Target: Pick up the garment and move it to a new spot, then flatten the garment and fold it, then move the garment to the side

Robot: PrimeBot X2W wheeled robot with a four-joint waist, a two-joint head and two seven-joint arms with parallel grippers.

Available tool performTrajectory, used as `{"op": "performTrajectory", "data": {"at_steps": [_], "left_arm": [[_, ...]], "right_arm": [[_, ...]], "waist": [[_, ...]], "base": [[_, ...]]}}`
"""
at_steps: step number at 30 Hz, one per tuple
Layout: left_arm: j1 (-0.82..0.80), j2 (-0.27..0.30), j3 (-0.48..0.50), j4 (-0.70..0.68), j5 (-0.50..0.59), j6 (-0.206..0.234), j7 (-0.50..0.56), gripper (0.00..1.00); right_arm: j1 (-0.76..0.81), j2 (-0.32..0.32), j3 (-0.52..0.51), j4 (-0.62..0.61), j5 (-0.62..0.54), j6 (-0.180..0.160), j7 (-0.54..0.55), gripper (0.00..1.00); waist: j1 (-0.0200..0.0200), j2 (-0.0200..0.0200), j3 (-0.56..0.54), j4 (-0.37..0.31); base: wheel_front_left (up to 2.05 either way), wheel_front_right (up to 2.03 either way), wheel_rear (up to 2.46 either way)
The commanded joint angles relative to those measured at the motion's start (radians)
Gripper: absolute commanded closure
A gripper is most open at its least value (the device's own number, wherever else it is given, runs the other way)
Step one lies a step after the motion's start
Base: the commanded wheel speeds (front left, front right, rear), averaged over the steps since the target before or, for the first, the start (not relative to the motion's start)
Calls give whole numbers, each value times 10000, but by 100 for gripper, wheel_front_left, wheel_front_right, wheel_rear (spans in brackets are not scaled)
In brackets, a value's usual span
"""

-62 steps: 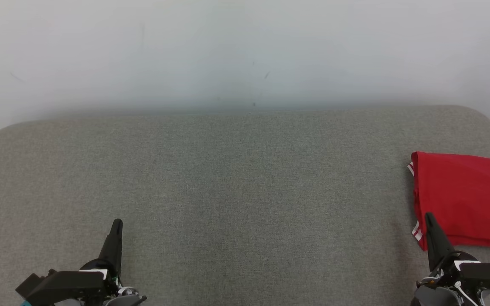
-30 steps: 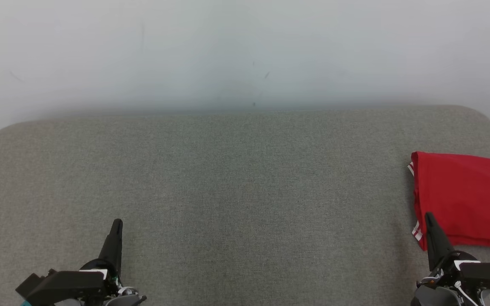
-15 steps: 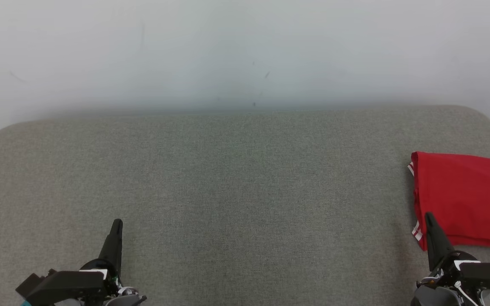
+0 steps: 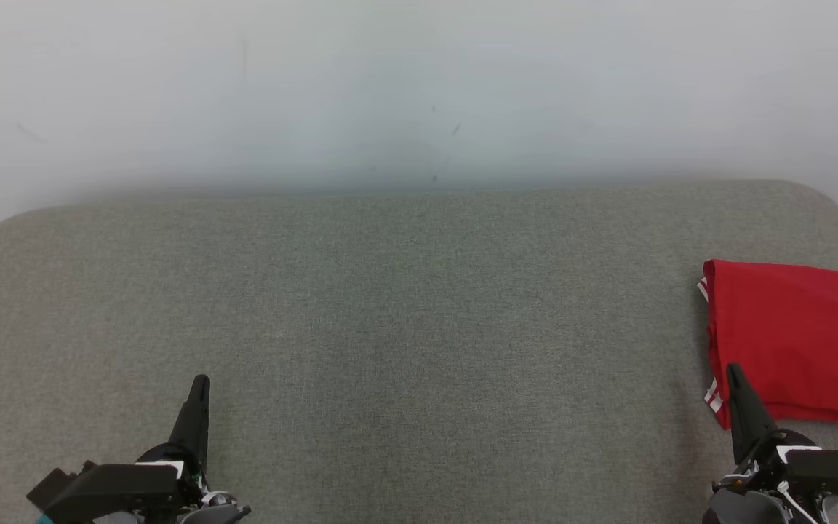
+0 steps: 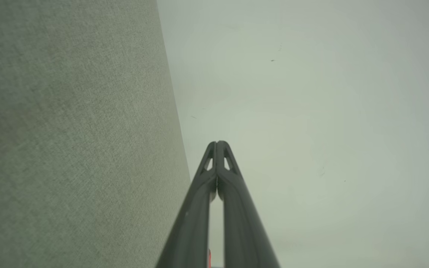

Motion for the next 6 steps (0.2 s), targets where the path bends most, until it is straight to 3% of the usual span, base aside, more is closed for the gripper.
{"op": "performTrajectory", "data": {"at_steps": [1,6], "left_arm": [[-40,37,-2,6,-44,-25,7,100],[-40,38,-1,5,-44,-25,6,100]], "right_arm": [[-42,-16,-8,-18,49,15,18,100],[-42,-16,-8,-18,49,15,18,100]], "waist": [[-1,-1,0,0],[-1,-1,0,0]], "base": [[0,0,0],[0,0,0]]}}
